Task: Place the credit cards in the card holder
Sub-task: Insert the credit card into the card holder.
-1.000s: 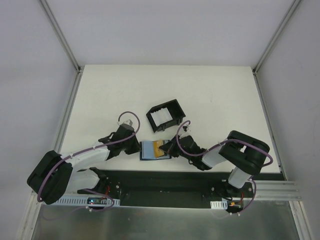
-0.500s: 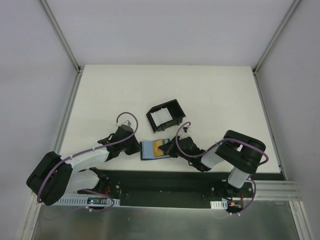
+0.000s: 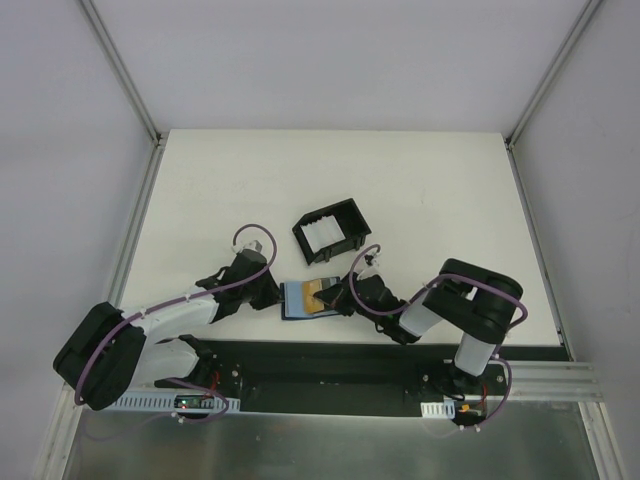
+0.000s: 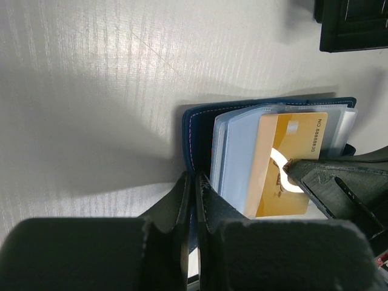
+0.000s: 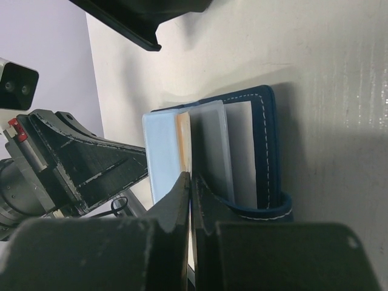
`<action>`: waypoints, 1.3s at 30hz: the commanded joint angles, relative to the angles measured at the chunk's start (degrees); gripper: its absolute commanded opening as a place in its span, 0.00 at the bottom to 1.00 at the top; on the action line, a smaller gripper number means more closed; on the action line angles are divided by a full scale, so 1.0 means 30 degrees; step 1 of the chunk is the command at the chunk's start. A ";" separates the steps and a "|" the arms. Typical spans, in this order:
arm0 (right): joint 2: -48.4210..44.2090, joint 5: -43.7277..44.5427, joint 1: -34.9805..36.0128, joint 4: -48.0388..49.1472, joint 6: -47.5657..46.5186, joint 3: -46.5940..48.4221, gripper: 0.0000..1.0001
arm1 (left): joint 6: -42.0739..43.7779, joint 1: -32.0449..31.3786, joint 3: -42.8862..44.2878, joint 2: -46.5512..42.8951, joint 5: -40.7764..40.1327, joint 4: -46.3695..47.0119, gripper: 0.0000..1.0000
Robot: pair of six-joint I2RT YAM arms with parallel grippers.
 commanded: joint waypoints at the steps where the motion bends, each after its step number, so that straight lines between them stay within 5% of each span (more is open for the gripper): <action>1: -0.0637 -0.0948 0.0431 -0.2606 0.0048 0.0460 0.00 | 0.0337 -0.0148 -0.0875 0.0759 -0.0954 -0.2163 0.00; 9: -0.0169 -0.1653 0.0402 -0.3729 -0.0217 0.1607 0.02 | 0.0454 -0.0148 -0.0699 0.0788 -0.0865 -0.2016 0.00; 15: -0.1982 -0.1213 -0.0213 -0.6476 -0.1676 0.1282 0.35 | 0.0600 -0.0148 -0.0787 0.0582 -0.0778 -0.2016 0.00; 21: -0.4326 0.0072 -0.0243 -1.4526 -0.5366 0.4325 0.47 | 0.1039 -0.0148 -0.0553 0.0612 -0.0690 -0.2016 0.00; 26: -0.4389 0.1071 -0.0155 -1.8400 -0.6544 0.6173 0.49 | 0.1303 -0.0148 -0.0378 0.0553 -0.0631 -0.2016 0.00; 39: -0.2397 -0.2148 0.0225 -1.5921 -0.6925 0.7260 0.45 | 0.1538 -0.0148 -0.0055 0.0729 -0.0485 -0.2016 0.00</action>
